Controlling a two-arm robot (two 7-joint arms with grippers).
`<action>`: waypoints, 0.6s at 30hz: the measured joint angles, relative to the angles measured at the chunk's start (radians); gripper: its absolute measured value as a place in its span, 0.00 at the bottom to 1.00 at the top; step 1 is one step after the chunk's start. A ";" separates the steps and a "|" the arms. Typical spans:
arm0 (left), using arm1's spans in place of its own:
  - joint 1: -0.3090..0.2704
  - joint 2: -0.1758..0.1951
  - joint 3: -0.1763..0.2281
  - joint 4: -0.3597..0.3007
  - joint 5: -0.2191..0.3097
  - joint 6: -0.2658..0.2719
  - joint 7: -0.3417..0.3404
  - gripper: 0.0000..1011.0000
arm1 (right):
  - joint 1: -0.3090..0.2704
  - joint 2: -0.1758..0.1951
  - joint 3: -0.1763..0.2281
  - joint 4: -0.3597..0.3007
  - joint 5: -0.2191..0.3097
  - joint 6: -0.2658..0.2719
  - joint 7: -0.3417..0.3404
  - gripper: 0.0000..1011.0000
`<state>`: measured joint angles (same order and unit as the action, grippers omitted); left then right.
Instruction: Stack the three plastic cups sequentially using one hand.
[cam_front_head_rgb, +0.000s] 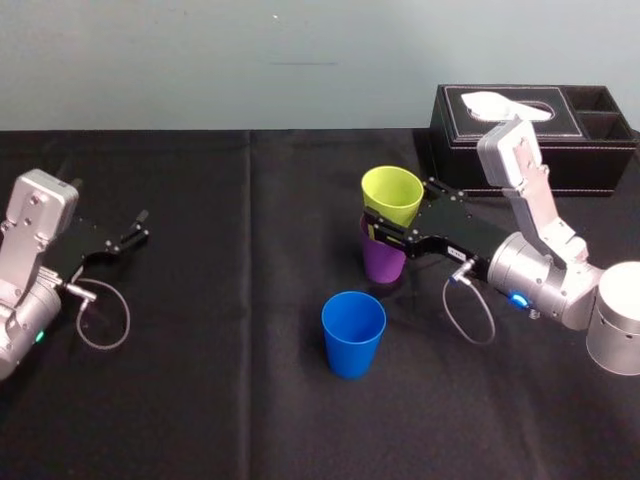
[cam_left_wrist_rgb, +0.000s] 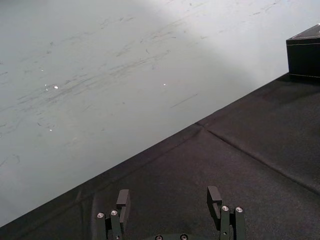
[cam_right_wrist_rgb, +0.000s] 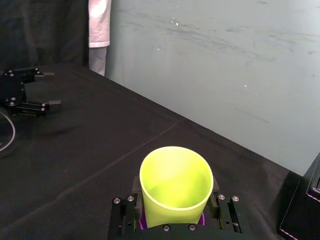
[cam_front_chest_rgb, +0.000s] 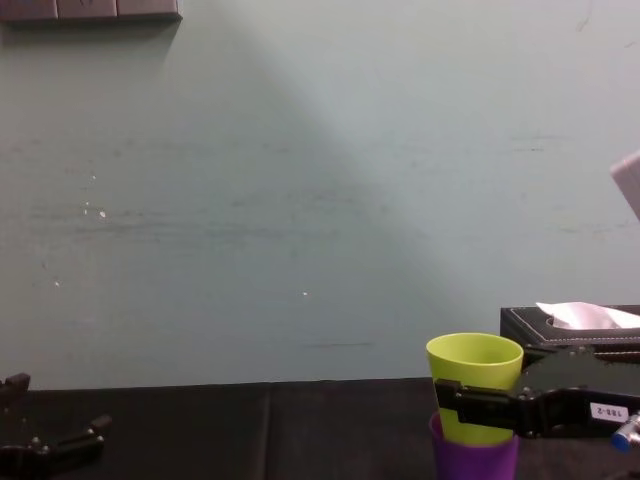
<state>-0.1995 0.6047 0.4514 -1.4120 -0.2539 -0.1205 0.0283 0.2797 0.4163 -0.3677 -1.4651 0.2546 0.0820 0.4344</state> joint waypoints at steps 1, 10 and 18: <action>0.000 0.000 0.000 0.000 0.000 0.000 0.000 1.00 | 0.000 0.000 0.000 0.000 0.000 0.000 0.000 0.73; 0.000 0.000 0.000 0.000 0.000 0.000 0.000 1.00 | 0.001 0.000 0.000 -0.002 -0.001 0.002 0.000 0.91; 0.000 0.000 0.000 0.000 0.000 0.000 0.000 1.00 | 0.001 0.000 0.000 -0.002 -0.001 0.003 0.000 0.99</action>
<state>-0.1995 0.6047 0.4514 -1.4120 -0.2539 -0.1205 0.0283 0.2810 0.4163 -0.3676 -1.4673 0.2536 0.0849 0.4341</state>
